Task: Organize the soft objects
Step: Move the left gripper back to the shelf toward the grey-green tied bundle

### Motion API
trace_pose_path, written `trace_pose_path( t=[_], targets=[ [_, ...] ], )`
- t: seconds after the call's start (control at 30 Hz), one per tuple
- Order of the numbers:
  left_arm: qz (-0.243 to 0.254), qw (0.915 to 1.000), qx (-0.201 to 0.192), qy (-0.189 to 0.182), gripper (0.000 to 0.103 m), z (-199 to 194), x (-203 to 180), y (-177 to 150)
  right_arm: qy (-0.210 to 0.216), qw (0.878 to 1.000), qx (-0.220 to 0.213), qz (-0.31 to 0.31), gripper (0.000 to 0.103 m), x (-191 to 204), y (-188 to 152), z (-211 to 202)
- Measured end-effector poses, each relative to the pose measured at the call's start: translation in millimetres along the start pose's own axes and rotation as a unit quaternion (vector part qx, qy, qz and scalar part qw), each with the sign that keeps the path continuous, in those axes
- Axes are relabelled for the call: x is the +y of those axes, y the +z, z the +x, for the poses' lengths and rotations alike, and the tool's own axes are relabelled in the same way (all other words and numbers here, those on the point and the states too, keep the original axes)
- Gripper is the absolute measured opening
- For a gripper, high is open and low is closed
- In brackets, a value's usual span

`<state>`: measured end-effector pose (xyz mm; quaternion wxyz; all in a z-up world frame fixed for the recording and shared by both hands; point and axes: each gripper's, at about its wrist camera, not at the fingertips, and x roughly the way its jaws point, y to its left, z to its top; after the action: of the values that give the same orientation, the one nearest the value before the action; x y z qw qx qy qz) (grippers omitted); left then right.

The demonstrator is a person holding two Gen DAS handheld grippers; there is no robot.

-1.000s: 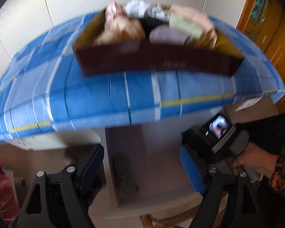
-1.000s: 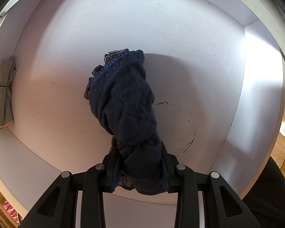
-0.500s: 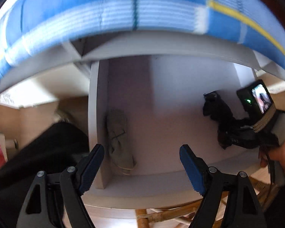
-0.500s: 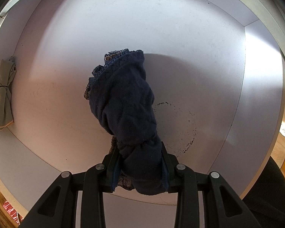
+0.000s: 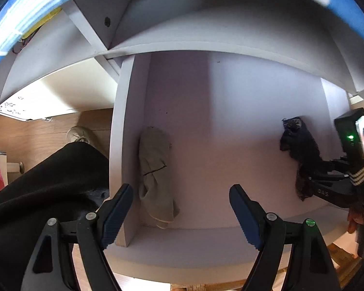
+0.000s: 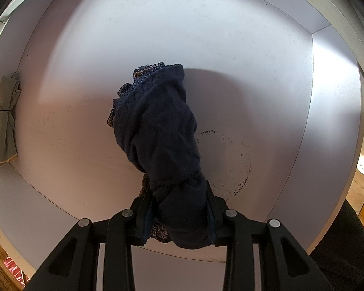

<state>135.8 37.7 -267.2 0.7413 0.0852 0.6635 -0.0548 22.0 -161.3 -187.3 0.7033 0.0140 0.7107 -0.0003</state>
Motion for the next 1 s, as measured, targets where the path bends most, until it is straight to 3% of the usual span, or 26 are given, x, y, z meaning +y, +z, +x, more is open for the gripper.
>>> trace_pose_path(
  t=[0.43,0.53,0.67,0.77,0.83,0.9,1.0],
  targets=[
    [-0.006,0.9992,0.032,0.025,0.081,31.3,4.4,2.7,0.0,1.0,-0.004,0.0,0.034,-0.8,1.2,-0.9],
    [-0.004,0.9975,0.051,0.049,0.081,42.8,6.1,2.2,0.0,1.0,-0.005,0.0,0.034,-1.0,1.9,-1.3],
    [-0.003,0.9956,0.078,0.053,0.08,59.6,5.9,2.9,0.0,1.0,-0.006,0.0,0.035,-1.0,1.8,-1.4],
    [0.015,0.9949,0.081,0.058,0.089,68.4,-2.2,4.6,0.001,1.0,-0.008,0.0,0.035,-1.4,2.8,-1.1],
    [0.033,0.9953,0.08,0.043,0.09,73.0,-9.5,5.4,0.002,1.0,-0.008,0.0,0.035,-1.7,5.0,-1.3],
    [0.031,0.9956,0.087,-0.013,0.09,76.9,-13.2,5.1,0.003,1.0,-0.01,0.001,0.035,-2.6,5.7,-1.3],
    [0.024,0.9956,0.075,-0.052,0.09,69.9,-14.8,8.7,0.006,1.0,-0.009,0.007,0.035,-5.8,10.3,-2.5]
  ],
)
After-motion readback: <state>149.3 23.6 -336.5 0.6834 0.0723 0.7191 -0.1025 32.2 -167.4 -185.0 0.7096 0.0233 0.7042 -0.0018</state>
